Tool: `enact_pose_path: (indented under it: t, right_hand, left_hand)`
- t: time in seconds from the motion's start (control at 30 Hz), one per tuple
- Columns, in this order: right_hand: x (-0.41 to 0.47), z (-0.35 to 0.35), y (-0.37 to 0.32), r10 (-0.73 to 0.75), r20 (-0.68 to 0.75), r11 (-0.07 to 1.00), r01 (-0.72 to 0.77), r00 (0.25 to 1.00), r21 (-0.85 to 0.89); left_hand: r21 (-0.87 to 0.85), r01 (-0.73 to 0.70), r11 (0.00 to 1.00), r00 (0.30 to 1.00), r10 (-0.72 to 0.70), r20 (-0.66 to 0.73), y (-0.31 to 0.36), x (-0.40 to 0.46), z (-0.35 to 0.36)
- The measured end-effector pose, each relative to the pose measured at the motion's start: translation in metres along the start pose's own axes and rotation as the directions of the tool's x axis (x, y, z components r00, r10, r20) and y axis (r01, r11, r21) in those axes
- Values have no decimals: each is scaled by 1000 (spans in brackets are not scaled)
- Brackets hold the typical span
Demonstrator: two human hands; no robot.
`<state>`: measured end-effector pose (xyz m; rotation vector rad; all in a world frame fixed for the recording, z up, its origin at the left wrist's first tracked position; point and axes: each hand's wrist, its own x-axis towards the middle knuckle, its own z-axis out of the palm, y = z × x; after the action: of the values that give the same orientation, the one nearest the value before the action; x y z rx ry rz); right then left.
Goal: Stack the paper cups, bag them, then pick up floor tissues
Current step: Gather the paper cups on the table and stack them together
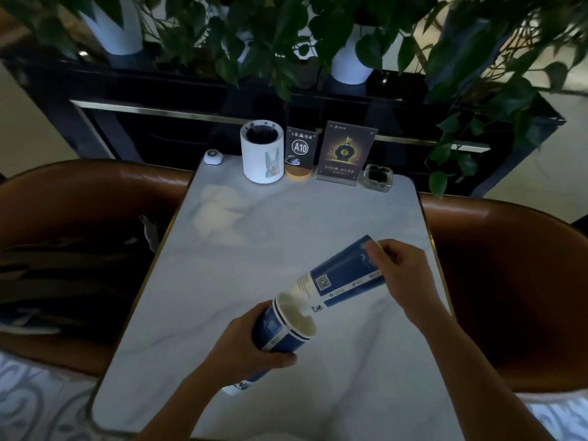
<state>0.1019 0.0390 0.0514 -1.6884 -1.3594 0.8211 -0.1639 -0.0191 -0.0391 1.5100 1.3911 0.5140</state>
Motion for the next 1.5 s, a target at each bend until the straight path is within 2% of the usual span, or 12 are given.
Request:
enact_pose_path:
  t: [0.33, 0.57, 0.73, 0.8, 0.87, 0.97, 1.0, 1.1, 1.27, 1.5]
  right_hand:
    - [-30, 38, -16, -2, 201, 1000, 6, 979, -21]
    - [-39, 56, -27, 27, 294, 995, -52, 956, 79]
    - [-44, 70, -27, 25, 290, 997, -45, 957, 63]
    - [-48, 78, -23, -28, 270, 999, 31, 962, -7]
    - [-54, 88, -20, -90, 348, 990, 121, 933, -71]
    - [-74, 113, -22, -117, 585, 964, 234, 802, -129]
    - [-82, 123, -22, -147, 618, 945, 294, 772, -141]
    - [-99, 148, -23, -259, 569, 881, 433, 780, -192]
    - [-106, 164, -26, -223, 517, 900, 379, 827, -218]
    - [-128, 190, -24, -122, 458, 915, 278, 881, -291]
  left_hand:
    - [9, -4, 1000, 1000, 3, 8, -11, -10, -6]
    - [-3, -6, 1000, 1000, 6, 19, -18, -13, -13]
    - [-7, -12, 1000, 999, 12, 32, -26, -14, -21]
    - [-2, -15, 1000, 999, 15, 28, -29, -14, -25]
    - [7, -22, 1000, 999, 22, 27, -31, -15, -28]
    - [7, -32, 999, 999, 31, 23, -31, -14, -31]
    - [23, -41, 999, 999, 41, 18, -32, -13, -32]
    - [60, -101, 993, 995, 100, 25, -40, -14, -36]
    - [-32, -124, 992, 992, 124, 11, -53, -21, -44]
    - [-30, -110, 993, 990, 112, 80, -71, -34, -53]
